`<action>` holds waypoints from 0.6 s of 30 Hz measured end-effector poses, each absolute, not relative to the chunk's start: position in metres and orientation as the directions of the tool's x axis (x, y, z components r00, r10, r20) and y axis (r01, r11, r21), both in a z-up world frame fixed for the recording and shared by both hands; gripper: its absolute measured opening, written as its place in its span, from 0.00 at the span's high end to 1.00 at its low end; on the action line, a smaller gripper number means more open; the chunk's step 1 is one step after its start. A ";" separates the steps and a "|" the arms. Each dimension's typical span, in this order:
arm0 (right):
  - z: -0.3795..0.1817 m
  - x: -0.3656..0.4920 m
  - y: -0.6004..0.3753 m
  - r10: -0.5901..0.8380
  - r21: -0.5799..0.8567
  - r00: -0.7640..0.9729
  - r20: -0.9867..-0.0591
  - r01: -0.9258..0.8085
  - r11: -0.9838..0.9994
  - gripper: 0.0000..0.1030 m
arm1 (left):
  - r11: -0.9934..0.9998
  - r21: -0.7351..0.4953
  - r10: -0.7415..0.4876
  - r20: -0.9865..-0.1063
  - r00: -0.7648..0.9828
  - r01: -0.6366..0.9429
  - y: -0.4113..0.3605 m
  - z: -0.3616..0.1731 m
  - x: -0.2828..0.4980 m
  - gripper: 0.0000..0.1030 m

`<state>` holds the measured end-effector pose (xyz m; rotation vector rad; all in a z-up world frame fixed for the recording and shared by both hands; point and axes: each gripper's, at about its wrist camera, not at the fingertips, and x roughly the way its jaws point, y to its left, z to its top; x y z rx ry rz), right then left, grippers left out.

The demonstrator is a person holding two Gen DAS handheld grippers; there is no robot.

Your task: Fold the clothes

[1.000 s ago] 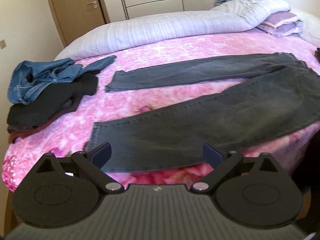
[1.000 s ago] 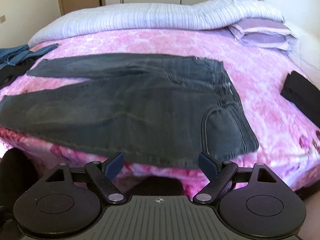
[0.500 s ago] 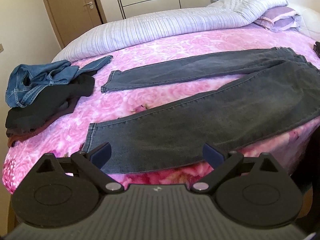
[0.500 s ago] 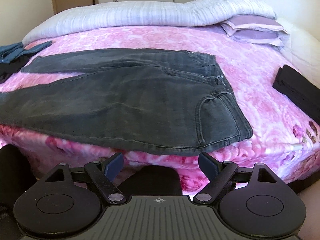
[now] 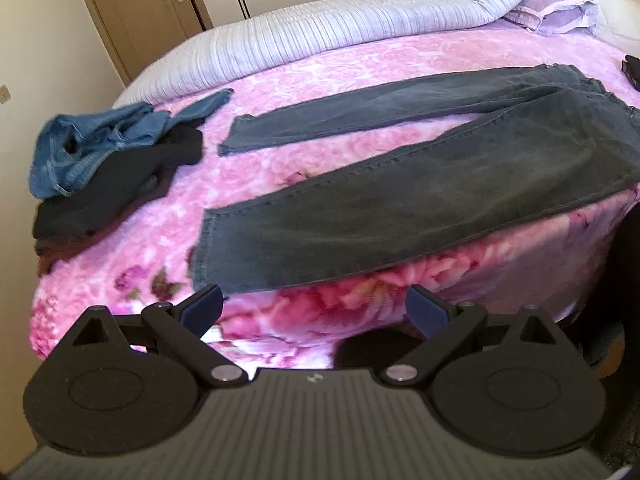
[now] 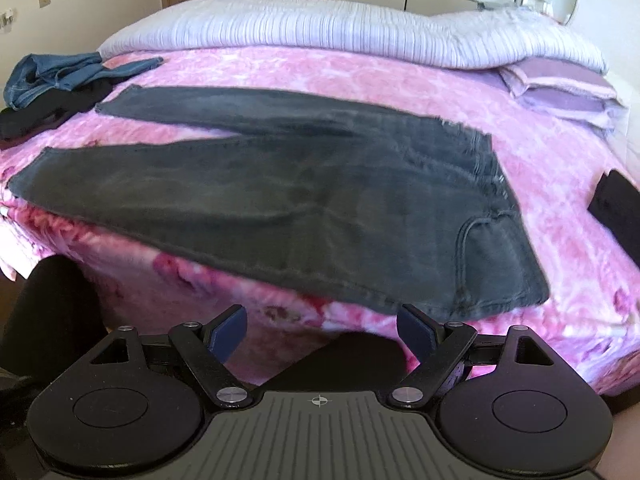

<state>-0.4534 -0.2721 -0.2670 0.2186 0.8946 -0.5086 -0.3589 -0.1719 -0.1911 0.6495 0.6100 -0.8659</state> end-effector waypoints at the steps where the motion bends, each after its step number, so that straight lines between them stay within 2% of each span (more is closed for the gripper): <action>1: -0.262 -0.454 -0.273 -0.334 -0.028 0.522 -0.785 0.508 0.861 0.17 | 0.489 0.263 -0.486 -0.709 0.511 0.831 -0.171 -0.189 -0.359 0.06; 7: -0.248 -0.451 -0.272 -0.332 -0.026 0.537 -0.776 0.499 0.866 0.17 | 0.493 0.260 -0.475 -0.719 0.507 0.830 -0.174 -0.191 -0.361 0.06; 18: -0.264 -0.447 -0.278 -0.339 -0.041 0.517 -0.786 0.503 0.863 0.17 | 0.499 0.246 -0.457 -0.740 0.494 0.831 -0.181 -0.203 -0.354 0.06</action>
